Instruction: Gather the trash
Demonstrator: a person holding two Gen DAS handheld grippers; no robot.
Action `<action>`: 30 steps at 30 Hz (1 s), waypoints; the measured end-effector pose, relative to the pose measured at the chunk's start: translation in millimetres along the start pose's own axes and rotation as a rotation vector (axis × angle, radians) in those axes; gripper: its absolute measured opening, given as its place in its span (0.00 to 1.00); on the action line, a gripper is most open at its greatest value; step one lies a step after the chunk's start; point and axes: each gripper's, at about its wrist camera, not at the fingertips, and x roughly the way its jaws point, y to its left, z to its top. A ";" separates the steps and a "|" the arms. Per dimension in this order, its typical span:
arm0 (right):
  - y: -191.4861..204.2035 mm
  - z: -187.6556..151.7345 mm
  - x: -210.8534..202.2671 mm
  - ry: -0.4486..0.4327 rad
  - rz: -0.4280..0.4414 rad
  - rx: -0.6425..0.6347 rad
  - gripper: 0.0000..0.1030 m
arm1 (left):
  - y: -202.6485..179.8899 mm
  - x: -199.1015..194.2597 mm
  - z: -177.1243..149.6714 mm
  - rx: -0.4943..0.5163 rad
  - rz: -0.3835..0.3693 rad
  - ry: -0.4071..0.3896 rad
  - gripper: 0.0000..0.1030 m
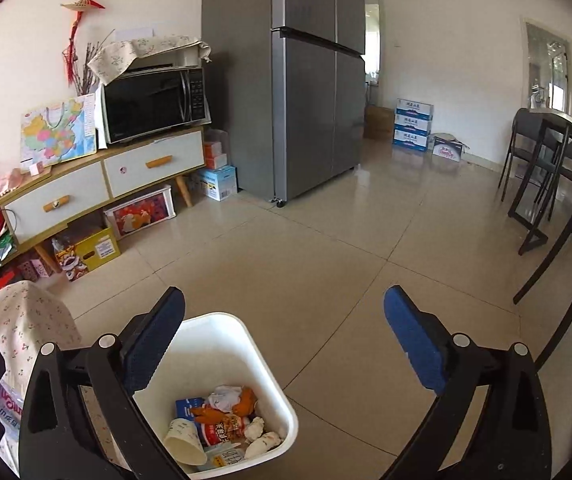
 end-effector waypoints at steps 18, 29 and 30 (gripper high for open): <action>-16.7 4.1 -19.9 -0.001 -0.001 0.052 0.93 | -35.3 -11.6 12.5 0.033 -0.055 -0.028 0.93; 57.7 -49.1 -112.4 -0.031 0.261 -0.063 0.93 | 77.5 -89.5 -33.2 -0.018 0.192 -0.058 0.93; 64.3 -56.7 -118.5 -0.020 0.281 -0.077 0.93 | 88.6 -96.1 -40.9 -0.026 0.220 -0.065 0.93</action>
